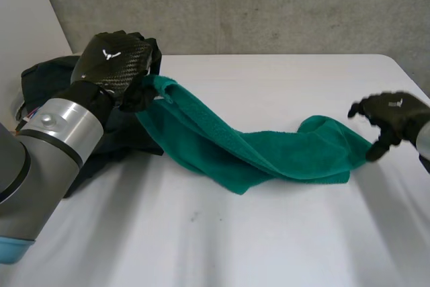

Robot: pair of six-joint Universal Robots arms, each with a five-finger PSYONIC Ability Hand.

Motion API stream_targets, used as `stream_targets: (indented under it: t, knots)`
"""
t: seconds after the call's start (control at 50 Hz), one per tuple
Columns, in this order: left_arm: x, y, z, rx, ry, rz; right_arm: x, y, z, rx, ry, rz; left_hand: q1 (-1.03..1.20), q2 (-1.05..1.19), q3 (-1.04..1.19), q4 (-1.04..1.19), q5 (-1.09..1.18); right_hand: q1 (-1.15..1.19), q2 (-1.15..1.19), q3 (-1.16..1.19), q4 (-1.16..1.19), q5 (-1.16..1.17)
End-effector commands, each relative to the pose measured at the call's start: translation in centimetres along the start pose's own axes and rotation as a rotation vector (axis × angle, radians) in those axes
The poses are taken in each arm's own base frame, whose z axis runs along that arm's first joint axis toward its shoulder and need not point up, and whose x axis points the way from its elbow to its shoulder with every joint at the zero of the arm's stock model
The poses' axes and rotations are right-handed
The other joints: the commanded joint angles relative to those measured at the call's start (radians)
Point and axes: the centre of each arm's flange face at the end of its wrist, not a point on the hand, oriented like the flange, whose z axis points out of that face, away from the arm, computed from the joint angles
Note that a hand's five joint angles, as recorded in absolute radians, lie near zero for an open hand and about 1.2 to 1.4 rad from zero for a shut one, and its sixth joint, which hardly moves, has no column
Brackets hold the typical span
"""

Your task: Fold the laundry.

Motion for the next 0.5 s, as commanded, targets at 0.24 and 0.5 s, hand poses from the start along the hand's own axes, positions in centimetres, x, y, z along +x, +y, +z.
stream_targets:
  t: [0.24, 0.5]
  knots:
    - [-1.1, 0.2, 0.3, -0.003, -0.031, 0.0, -0.7, 7.0, 6.3, -0.005, -0.046, -0.117, 0.262, 0.202, 0.204, 0.198, 0.242, 0.07, 0.079, 0.072, 0.065, 0.058]
    - [-1.8, 0.3, 0.5, -0.009, -0.054, 0.001, -0.6, 6.1, 8.4, 0.049, -0.034, -0.154, 0.262, 0.202, 0.204, 0.198, 0.242, 0.499, 0.508, 0.501, 0.494, 0.487]
